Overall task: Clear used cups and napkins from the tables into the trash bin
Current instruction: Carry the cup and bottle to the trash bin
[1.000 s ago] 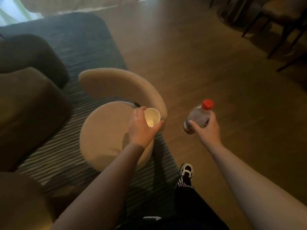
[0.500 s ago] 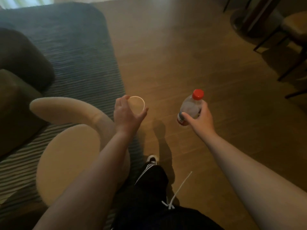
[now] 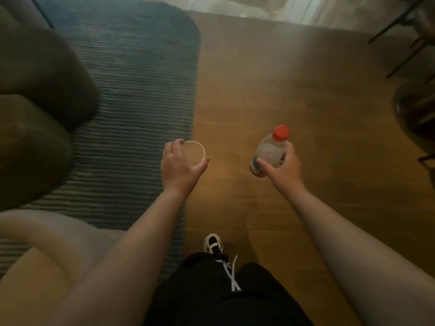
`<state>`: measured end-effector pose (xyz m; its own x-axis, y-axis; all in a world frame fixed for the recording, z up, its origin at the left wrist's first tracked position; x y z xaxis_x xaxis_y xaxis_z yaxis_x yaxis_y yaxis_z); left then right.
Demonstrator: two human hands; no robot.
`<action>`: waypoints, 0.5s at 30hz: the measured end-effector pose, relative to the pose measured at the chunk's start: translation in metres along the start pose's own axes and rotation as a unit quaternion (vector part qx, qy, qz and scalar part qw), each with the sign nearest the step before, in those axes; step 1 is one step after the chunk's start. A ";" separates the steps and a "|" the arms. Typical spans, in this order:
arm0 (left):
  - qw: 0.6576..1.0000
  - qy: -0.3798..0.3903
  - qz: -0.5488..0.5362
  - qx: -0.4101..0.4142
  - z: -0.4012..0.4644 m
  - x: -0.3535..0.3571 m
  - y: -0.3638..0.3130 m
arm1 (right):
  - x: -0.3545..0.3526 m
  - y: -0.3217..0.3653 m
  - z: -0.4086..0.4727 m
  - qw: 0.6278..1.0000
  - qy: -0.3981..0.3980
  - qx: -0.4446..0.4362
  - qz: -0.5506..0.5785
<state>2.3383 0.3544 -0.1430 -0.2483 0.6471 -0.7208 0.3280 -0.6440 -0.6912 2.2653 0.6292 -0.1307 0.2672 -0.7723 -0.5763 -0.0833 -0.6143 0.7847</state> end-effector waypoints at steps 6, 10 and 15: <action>0.998 -0.038 0.013 -0.047 0.139 -0.007 -0.011 | -0.002 0.048 0.164 0.999 0.046 -0.019 0.002; 0.995 -0.072 0.026 -0.061 0.257 -0.004 -0.009 | 0.009 0.080 0.302 0.997 0.059 -0.052 -0.003; 0.990 -0.097 0.041 -0.091 0.438 -0.008 -0.018 | 0.029 0.146 0.509 0.989 0.104 -0.102 0.013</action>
<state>1.9355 0.1826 -0.1481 -0.3796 0.4937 -0.7824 0.5085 -0.5952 -0.6223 1.7721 0.4342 -0.1491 0.4607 -0.7240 -0.5133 0.0978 -0.5335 0.8402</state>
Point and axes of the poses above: each hand's wrist, its own z-axis towards the middle knuckle, its own x-axis out of the palm, y = z × x, the point moved 8 cm from there along z, towards the middle knuckle, and after that the axes turned 9 degrees about y, right-handed, at the moved point
